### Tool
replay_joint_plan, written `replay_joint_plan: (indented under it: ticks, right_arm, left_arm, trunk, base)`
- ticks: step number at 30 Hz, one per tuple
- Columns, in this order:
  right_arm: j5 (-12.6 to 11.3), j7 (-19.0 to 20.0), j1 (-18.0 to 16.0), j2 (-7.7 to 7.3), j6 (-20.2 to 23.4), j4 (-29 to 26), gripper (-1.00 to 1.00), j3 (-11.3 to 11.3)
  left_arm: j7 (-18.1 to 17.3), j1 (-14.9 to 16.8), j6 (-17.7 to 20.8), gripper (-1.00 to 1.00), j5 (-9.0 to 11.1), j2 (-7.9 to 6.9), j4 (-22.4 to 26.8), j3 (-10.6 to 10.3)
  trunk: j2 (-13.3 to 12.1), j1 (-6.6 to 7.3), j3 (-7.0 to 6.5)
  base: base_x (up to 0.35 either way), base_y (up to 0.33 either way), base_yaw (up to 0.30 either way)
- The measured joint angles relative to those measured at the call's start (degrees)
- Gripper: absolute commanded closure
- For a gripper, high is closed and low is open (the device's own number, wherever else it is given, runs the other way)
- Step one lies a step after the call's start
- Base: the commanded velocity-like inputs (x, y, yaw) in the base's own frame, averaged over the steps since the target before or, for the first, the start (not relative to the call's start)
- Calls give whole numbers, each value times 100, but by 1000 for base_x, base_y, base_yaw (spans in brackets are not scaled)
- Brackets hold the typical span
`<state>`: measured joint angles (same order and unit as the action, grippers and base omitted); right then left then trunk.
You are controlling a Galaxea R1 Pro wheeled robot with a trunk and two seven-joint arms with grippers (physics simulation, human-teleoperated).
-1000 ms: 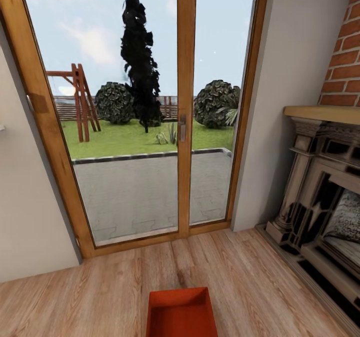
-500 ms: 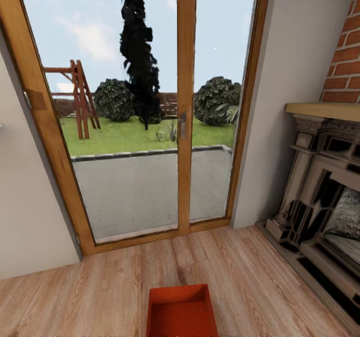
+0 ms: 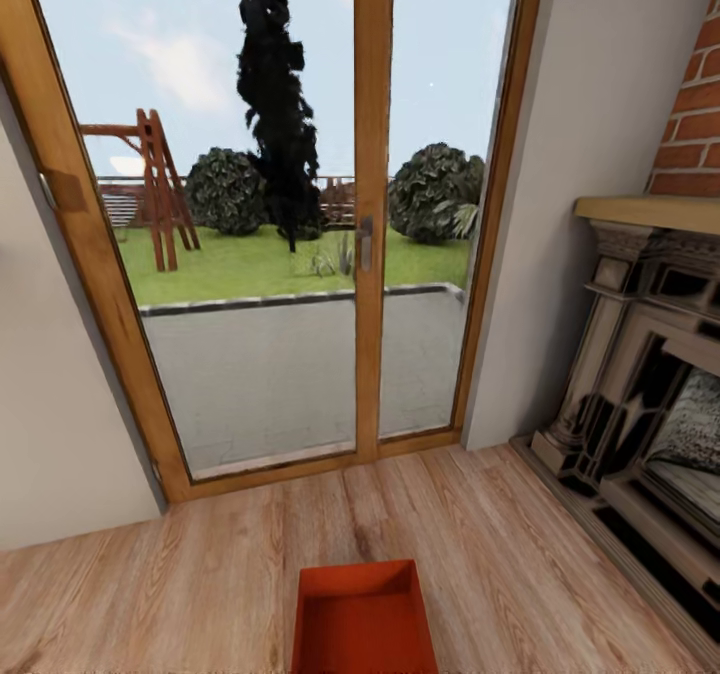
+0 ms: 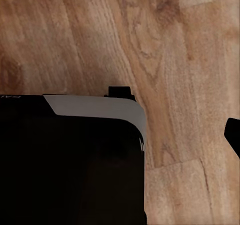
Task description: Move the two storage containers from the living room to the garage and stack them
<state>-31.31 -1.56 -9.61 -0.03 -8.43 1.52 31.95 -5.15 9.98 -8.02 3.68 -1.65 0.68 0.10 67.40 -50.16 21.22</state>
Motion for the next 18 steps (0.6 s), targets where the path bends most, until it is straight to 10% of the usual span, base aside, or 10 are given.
replay_joint_plan:
  ticks: [18]
  right_arm:
    - [0,0,0,-2,0,0,-100,0]
  left_arm:
    - [2,0,0,-100,1,-9,0,0]
  trunk:
    - [0,0,164]
  base:
    - [0,0,0]
